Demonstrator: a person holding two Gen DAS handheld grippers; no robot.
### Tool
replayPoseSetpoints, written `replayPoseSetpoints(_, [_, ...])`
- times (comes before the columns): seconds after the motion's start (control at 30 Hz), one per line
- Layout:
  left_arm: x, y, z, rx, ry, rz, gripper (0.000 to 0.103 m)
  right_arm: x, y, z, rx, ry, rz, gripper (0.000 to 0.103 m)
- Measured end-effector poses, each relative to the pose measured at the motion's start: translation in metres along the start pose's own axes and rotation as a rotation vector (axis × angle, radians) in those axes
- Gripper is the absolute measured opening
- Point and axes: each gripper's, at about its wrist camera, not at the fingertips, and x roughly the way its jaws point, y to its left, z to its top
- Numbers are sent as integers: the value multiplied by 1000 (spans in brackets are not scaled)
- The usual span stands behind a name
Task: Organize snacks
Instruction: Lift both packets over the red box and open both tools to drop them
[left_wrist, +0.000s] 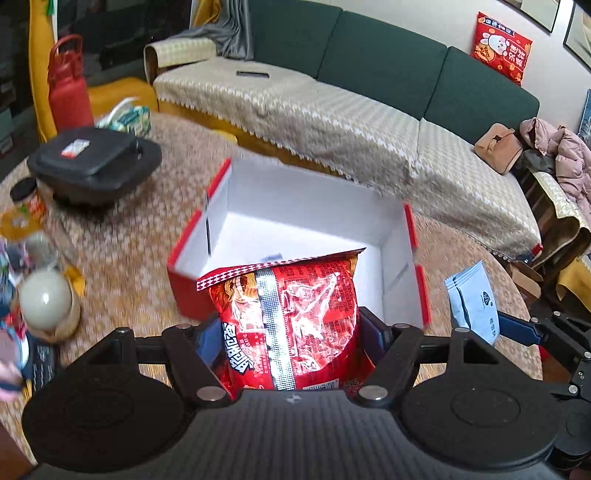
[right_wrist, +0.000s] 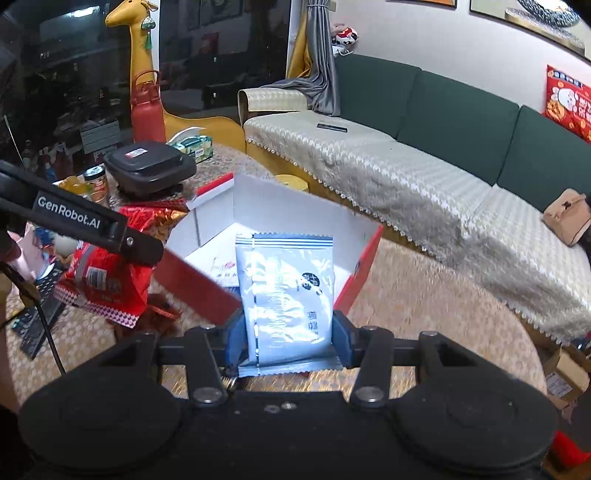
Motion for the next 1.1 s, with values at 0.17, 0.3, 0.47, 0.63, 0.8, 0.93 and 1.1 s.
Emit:
replayPoseSetpoints(0.17, [16, 2, 28, 12, -30, 9, 73, 27, -4, 14, 0, 24, -19, 47])
replayPoseSetpoints(0.3, [38, 5, 47, 15, -32, 25, 73, 54, -8, 21, 23, 57, -23, 47])
replayPoseSetpoints(0.47, [69, 5, 60, 40, -13, 55, 73, 84, -14, 28, 37, 87, -9, 47])
replayPoseSetpoints(0.63, [95, 3, 65, 70, 5, 77, 73, 110, -10, 34, 19, 123, -6, 47])
replayPoseSetpoints(0.8, [119, 0, 62, 103, 43, 79, 73, 129, 2, 32, -31, 157, -8, 47])
replayPoseSetpoints(0.93, [134, 0, 56, 112, 75, 78, 73, 140, 6, 29, -47, 185, -5, 47])
replayPoseSetpoints(1.1, [145, 0, 47, 126, 101, 79, 72, 148, 5, 24, -38, 209, -1, 47])
